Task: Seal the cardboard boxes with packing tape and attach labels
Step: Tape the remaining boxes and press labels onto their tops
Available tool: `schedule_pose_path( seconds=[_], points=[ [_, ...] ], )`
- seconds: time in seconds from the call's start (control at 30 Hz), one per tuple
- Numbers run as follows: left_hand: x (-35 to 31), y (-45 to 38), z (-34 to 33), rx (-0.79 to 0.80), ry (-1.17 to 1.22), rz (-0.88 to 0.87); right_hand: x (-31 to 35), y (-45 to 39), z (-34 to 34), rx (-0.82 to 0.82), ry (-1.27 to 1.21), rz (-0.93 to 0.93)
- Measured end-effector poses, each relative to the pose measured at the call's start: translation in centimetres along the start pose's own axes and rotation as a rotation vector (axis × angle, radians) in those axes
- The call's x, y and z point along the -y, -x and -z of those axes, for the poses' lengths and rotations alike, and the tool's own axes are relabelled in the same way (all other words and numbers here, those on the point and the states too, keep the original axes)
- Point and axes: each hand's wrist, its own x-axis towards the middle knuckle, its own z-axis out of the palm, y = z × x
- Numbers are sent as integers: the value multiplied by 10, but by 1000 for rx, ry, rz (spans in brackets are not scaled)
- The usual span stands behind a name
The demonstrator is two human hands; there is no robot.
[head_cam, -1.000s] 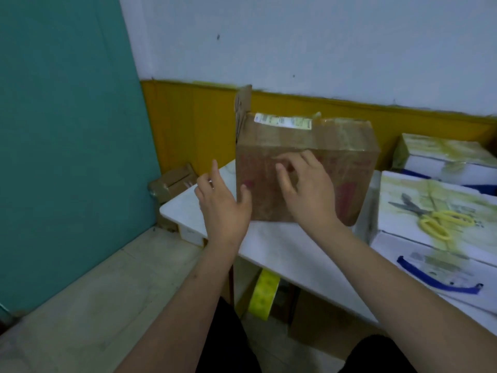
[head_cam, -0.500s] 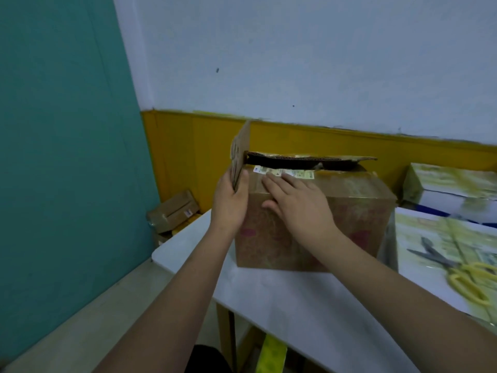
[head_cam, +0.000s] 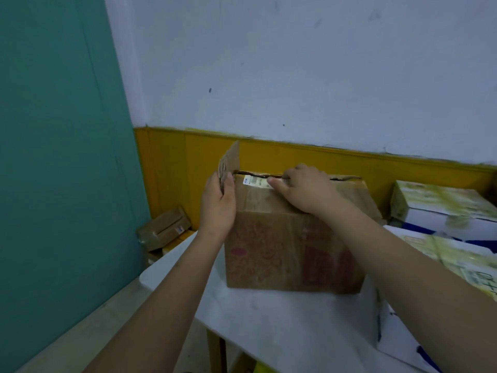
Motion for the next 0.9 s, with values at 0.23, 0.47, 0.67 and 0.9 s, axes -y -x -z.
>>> schedule_pose_path(
  seconds=[0.23,0.47,0.67,0.9],
  points=[
    [-29,-8,9,78,285,283,-2,21,59,-265,-398,66],
    [-32,-25,27,477,208,337,-3,22,85,671,-211,195],
    [-34,-6,26,552,-167,88,-26,-2,38,717,125,-2],
    [-26,-5,27,518,-221,-4,-50,-23,42,602,163,30]
  ],
)
